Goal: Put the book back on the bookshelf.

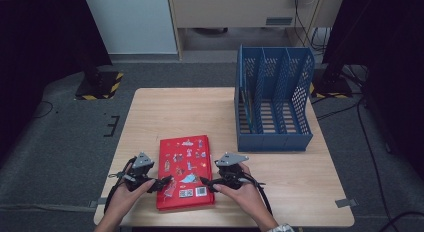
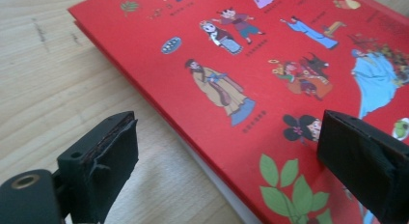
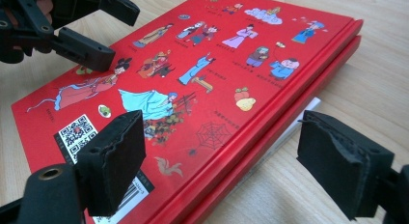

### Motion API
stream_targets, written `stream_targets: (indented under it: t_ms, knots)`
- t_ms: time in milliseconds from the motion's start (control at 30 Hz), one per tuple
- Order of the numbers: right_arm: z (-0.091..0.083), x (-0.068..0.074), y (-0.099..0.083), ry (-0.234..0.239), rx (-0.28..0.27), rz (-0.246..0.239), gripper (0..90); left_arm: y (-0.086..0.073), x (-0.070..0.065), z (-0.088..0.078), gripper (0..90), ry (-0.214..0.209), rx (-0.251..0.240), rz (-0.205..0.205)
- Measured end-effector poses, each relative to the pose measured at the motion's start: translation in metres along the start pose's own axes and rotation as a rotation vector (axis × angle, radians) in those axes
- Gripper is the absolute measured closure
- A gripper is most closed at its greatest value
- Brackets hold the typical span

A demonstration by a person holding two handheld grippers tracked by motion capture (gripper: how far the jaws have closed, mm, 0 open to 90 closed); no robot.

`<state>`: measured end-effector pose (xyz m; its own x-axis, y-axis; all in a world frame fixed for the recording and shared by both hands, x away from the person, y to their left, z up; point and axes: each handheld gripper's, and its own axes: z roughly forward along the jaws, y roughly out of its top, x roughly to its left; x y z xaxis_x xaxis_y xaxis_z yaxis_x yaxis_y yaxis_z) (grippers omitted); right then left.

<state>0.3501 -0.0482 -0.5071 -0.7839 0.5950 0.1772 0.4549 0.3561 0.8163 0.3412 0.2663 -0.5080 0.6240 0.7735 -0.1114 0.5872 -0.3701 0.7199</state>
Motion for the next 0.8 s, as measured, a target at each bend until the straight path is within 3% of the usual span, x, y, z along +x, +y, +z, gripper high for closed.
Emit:
stream_targets:
  t_ms: [233,600,800]
  knots:
    - [0.006,0.003,-0.003,0.020,0.035,-0.013,15.4,-0.001,0.000,0.002,13.5,-0.069,0.002,-0.040]
    - [0.012,0.006,-0.005,0.022,0.063,-0.010,13.7,0.001,0.001,0.005,13.9,-0.085,-0.001,-0.018]
    - [0.013,0.003,-0.008,0.033,0.067,0.027,10.8,0.005,-0.001,0.010,13.8,-0.094,-0.008,-0.005]
